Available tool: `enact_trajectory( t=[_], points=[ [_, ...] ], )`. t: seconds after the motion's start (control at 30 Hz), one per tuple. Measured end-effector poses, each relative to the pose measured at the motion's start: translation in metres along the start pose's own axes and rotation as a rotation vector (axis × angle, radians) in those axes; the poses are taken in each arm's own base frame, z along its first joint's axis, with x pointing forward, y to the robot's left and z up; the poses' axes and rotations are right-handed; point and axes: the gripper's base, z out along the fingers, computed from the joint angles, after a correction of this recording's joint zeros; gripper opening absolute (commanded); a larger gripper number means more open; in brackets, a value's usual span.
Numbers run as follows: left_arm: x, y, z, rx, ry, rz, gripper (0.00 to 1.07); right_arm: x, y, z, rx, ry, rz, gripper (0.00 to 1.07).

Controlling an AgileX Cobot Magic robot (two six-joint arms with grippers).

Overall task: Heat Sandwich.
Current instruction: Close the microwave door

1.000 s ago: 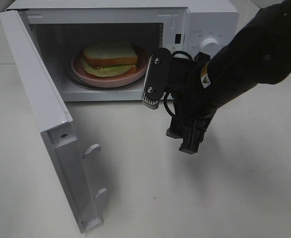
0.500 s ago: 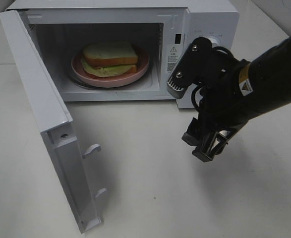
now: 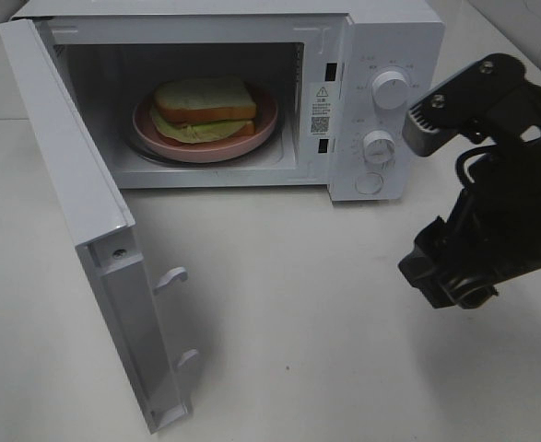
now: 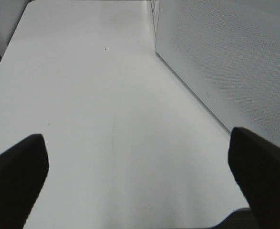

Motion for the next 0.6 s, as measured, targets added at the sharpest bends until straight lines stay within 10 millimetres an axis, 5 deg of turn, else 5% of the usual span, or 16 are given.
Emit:
enact_trajectory(
  t=[0.6],
  points=[
    [0.0,0.0,0.0,0.0,0.0,0.0,0.98,0.041,-0.008,-0.069,-0.006,-0.013,0.113,0.74]
  ],
)
